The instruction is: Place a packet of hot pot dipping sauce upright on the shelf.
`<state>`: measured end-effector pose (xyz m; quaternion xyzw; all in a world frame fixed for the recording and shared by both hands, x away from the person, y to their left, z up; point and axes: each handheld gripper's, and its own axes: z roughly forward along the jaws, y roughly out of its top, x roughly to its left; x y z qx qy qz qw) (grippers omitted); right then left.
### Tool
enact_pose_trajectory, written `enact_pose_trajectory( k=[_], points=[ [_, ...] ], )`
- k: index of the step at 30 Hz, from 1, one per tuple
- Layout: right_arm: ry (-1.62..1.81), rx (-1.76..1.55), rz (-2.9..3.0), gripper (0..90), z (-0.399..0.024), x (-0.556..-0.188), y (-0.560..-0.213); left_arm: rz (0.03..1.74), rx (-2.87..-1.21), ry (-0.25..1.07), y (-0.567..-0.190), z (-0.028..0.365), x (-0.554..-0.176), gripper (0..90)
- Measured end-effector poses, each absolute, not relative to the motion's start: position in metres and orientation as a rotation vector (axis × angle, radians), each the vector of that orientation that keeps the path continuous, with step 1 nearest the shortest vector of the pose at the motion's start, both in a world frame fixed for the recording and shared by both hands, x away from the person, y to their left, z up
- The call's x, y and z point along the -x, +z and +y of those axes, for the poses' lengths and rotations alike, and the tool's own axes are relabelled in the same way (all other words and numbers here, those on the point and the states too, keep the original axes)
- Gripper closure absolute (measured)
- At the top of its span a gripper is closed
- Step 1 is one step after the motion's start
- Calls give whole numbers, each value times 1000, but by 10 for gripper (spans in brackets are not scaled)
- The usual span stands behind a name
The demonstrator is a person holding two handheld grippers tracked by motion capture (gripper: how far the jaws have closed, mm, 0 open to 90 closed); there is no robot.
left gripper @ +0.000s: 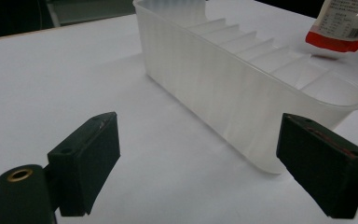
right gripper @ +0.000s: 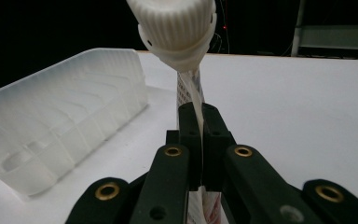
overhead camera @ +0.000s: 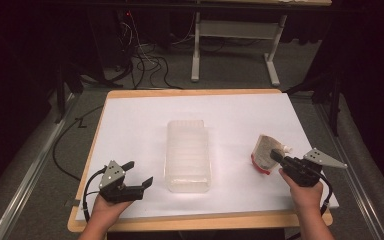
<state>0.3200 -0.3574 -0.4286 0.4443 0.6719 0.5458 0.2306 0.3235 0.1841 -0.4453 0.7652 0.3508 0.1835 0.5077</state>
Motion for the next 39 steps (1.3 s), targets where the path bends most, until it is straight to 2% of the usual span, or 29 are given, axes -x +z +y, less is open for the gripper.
enact_pose_trajectory(
  k=[19,39],
  points=[
    [1523,-1145,1892,900,-352,-317,-422,838,-1821,462,-442,186,-321,139],
    [1607,-1003,1980,900,-327,-314,-407,835,-1819,471,-440,185,-318,138]
  ],
)
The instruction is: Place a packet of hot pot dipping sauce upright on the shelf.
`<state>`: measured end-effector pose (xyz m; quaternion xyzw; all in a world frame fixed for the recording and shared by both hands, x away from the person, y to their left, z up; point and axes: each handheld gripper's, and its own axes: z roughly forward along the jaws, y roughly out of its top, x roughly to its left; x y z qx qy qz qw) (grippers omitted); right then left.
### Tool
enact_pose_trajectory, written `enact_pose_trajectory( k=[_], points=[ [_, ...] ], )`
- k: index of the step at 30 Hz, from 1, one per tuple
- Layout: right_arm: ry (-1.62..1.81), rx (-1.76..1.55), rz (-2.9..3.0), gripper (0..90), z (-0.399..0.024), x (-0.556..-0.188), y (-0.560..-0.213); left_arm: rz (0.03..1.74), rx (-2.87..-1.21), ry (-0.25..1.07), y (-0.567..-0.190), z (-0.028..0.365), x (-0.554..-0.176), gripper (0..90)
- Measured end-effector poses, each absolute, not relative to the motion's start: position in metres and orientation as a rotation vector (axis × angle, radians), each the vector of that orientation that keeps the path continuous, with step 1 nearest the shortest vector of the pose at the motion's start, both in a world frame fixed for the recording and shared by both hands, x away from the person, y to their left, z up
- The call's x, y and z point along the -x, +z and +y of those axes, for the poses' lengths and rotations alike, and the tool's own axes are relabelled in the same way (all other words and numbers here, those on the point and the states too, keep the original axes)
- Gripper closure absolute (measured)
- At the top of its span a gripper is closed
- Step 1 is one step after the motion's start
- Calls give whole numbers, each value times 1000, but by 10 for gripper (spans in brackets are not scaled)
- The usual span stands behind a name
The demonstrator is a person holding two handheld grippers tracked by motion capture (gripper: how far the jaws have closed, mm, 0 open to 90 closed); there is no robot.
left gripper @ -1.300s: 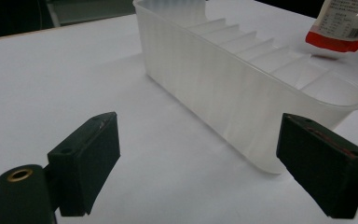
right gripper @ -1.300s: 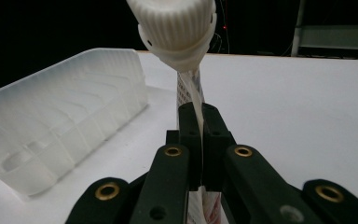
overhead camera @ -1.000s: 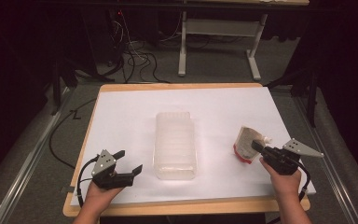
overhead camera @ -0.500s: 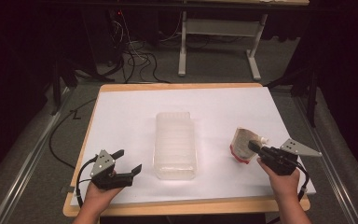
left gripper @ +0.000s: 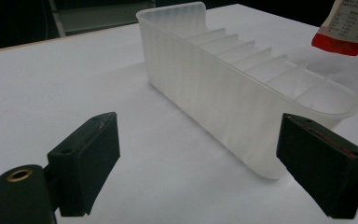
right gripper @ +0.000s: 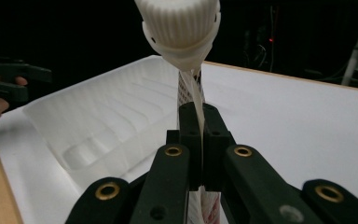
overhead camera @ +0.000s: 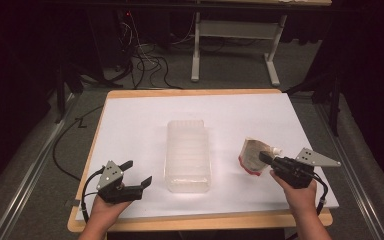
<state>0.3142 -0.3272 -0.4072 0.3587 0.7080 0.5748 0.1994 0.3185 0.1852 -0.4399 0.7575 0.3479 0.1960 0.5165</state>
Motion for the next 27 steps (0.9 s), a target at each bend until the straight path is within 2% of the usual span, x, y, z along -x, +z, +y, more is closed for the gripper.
enact_pose_trajectory(
  k=[27],
  points=[
    [1725,-815,2110,900,-295,-325,-386,842,-1830,463,-442,186,-321,137]
  ],
)
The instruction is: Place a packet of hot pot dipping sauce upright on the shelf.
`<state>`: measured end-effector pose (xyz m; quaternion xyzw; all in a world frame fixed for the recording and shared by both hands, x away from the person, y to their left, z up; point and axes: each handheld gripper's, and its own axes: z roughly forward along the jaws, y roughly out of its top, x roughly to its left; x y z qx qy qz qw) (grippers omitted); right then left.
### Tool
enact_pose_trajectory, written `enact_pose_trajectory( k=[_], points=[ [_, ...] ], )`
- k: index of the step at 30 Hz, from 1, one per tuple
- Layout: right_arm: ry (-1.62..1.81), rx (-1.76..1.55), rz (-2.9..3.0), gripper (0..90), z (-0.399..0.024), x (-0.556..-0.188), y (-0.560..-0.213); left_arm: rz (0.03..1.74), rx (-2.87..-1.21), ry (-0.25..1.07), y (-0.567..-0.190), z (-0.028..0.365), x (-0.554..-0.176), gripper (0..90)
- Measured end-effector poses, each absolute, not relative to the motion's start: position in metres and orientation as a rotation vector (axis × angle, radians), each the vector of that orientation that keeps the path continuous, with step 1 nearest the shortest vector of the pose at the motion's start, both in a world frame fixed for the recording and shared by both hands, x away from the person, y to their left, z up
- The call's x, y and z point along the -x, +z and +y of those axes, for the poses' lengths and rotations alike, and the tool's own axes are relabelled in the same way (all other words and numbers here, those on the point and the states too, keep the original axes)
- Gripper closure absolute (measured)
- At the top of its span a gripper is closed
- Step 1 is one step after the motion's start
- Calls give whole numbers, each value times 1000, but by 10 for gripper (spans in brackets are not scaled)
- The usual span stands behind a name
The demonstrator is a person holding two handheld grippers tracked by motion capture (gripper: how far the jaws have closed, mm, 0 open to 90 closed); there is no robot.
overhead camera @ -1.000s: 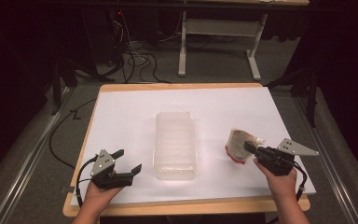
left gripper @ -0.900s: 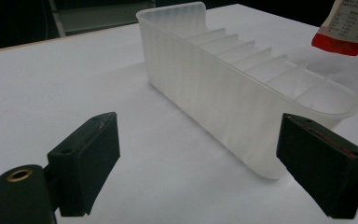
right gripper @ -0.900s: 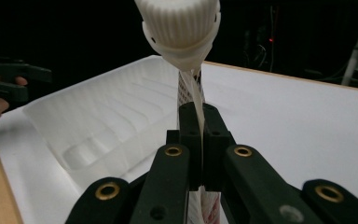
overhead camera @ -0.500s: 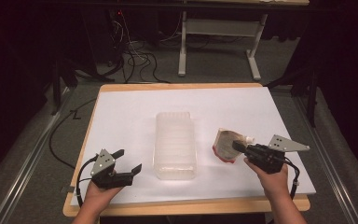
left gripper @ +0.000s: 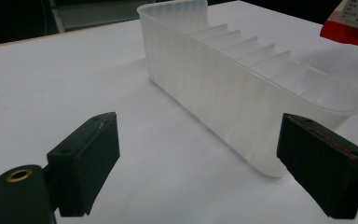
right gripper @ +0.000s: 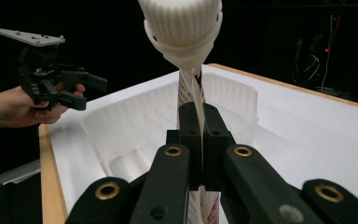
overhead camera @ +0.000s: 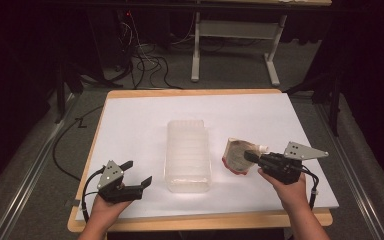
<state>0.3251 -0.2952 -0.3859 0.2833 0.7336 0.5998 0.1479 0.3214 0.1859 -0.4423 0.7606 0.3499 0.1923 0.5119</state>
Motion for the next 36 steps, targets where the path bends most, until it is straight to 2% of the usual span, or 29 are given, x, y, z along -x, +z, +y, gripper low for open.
enact_pose_trajectory(
  k=[9,36],
  points=[
    [1773,-769,2159,900,-284,-333,-385,845,-1822,468,-442,187,-322,134],
    [1833,-664,2257,900,-265,-318,-388,855,-1837,472,-443,185,-323,105]
  ],
)
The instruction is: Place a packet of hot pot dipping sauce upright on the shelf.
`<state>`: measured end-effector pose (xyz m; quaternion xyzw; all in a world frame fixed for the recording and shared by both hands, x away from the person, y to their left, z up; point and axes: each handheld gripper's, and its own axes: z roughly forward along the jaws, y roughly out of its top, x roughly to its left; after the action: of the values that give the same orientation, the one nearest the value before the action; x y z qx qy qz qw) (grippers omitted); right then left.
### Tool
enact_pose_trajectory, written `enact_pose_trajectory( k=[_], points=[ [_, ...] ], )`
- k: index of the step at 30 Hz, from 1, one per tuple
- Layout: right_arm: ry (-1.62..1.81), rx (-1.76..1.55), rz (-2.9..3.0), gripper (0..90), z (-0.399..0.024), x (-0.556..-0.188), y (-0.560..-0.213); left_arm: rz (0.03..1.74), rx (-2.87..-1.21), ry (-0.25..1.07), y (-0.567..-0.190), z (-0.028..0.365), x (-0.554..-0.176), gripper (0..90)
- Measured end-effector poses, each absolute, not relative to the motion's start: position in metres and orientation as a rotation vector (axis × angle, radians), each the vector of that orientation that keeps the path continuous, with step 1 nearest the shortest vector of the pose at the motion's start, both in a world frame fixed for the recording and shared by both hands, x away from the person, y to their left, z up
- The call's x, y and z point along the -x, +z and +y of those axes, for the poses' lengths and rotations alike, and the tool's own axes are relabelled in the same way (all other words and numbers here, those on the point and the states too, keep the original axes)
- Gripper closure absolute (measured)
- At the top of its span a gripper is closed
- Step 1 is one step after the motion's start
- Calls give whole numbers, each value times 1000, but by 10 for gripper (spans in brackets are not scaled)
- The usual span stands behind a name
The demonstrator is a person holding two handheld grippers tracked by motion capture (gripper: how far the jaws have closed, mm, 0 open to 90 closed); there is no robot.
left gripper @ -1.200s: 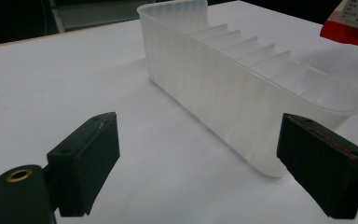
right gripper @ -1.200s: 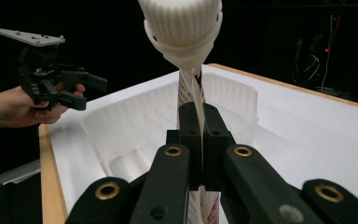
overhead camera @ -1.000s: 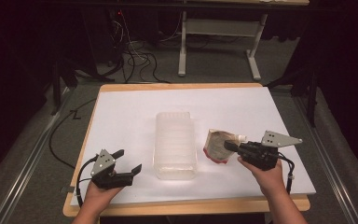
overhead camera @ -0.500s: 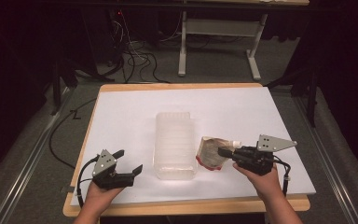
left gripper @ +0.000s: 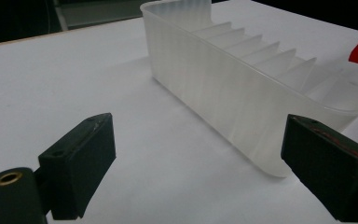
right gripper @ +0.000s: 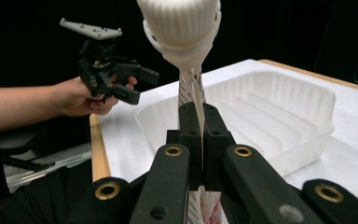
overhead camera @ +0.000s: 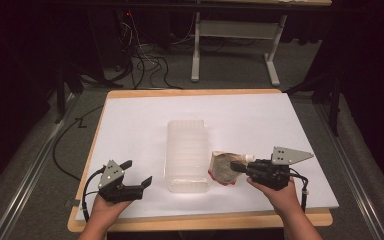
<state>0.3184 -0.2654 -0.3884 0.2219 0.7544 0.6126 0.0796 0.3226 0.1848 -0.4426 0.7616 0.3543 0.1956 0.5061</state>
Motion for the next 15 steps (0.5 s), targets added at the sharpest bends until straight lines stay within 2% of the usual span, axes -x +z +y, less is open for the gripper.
enact_pose_trajectory(
  k=[15],
  points=[
    [1820,-638,2301,900,-258,-316,-391,857,-1822,479,-441,186,-322,99]
  ],
)
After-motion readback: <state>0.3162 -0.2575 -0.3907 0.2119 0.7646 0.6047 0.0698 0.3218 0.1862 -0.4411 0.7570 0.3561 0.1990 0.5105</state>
